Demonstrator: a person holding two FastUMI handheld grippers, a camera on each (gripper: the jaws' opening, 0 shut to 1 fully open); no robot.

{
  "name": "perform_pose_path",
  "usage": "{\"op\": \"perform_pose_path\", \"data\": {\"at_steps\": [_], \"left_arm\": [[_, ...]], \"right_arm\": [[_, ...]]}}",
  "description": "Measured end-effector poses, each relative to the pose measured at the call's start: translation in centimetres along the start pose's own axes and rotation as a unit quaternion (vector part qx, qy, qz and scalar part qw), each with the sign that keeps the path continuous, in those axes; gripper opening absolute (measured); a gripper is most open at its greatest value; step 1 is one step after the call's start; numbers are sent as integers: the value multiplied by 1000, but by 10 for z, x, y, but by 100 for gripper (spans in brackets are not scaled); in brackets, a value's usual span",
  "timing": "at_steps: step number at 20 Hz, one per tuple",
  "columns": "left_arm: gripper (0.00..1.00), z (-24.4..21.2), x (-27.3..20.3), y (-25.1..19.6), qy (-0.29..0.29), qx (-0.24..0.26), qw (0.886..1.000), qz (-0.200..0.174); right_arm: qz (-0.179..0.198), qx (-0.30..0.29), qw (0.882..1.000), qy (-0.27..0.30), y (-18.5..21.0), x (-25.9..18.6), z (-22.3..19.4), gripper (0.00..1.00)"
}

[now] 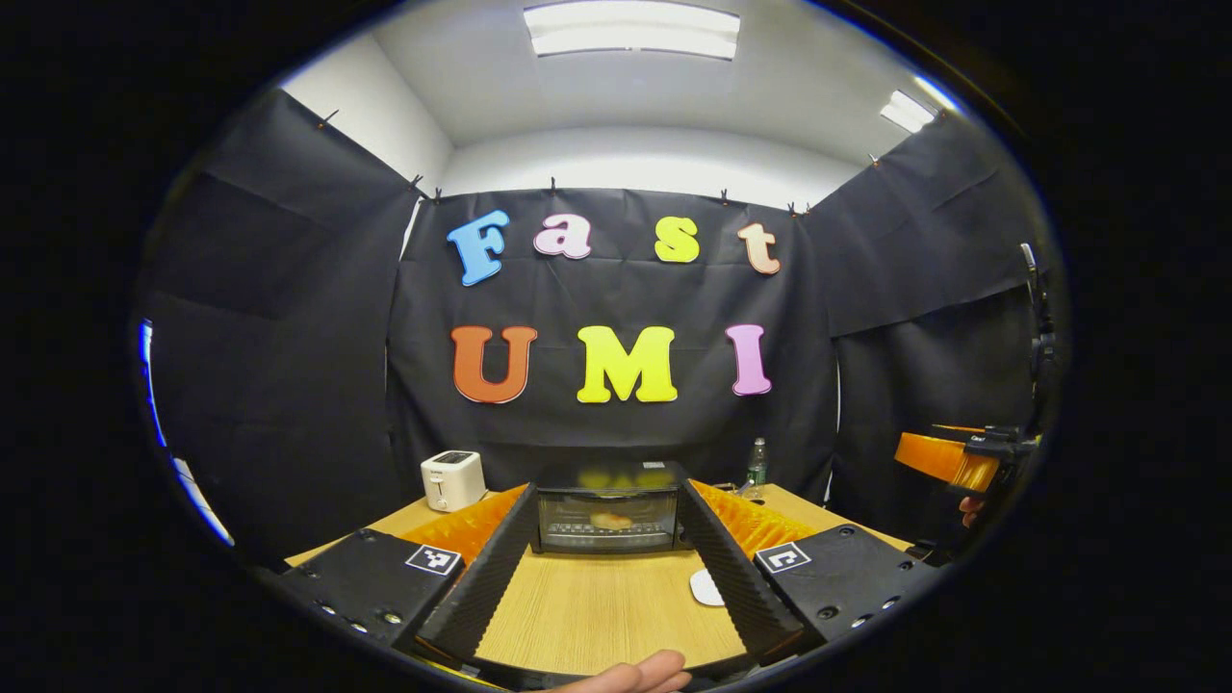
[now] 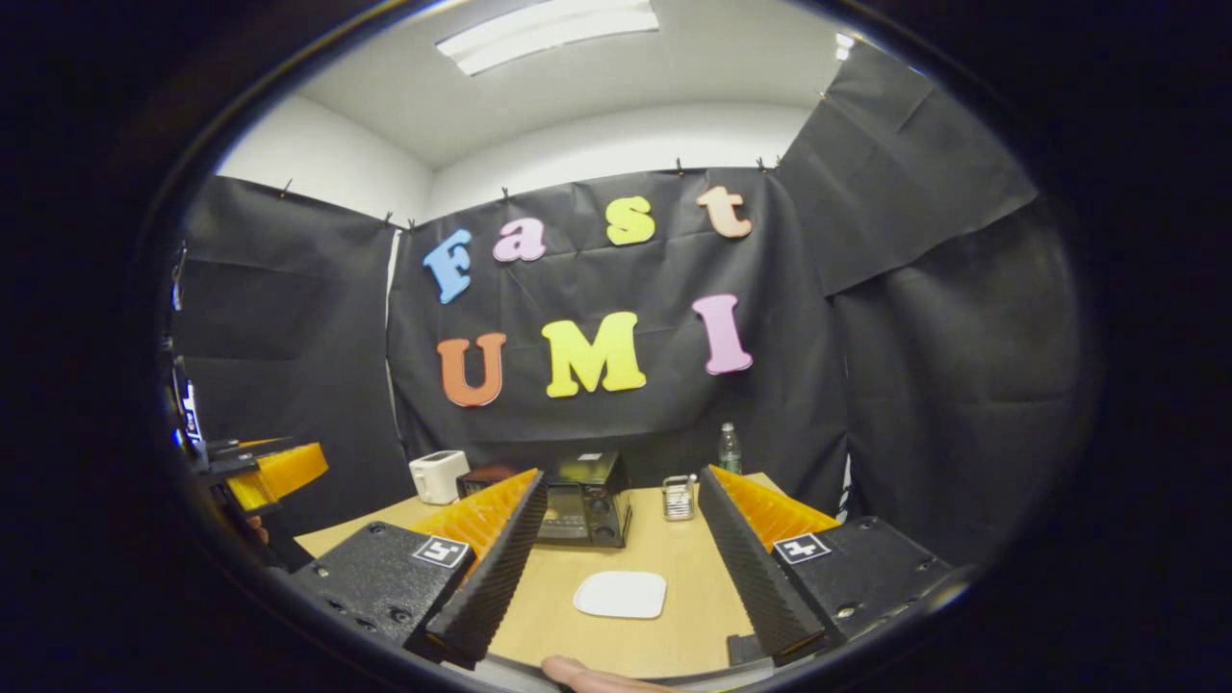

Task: Open the electric oven with the left hand, put the food in, and close the electric oven.

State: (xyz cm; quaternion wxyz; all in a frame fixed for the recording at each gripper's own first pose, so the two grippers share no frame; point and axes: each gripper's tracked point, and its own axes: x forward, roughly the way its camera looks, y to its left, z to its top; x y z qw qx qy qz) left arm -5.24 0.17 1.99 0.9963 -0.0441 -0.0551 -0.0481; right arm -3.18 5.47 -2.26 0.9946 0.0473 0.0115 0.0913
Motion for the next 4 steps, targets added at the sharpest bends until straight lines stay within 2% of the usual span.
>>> {"op": "perform_pose_path", "data": {"at_steps": [4], "left_arm": [[95, -3, 6, -8, 7, 3, 1000, 0]], "right_arm": [[-3, -10, 1000, -7, -10, 2, -1, 96]]}}
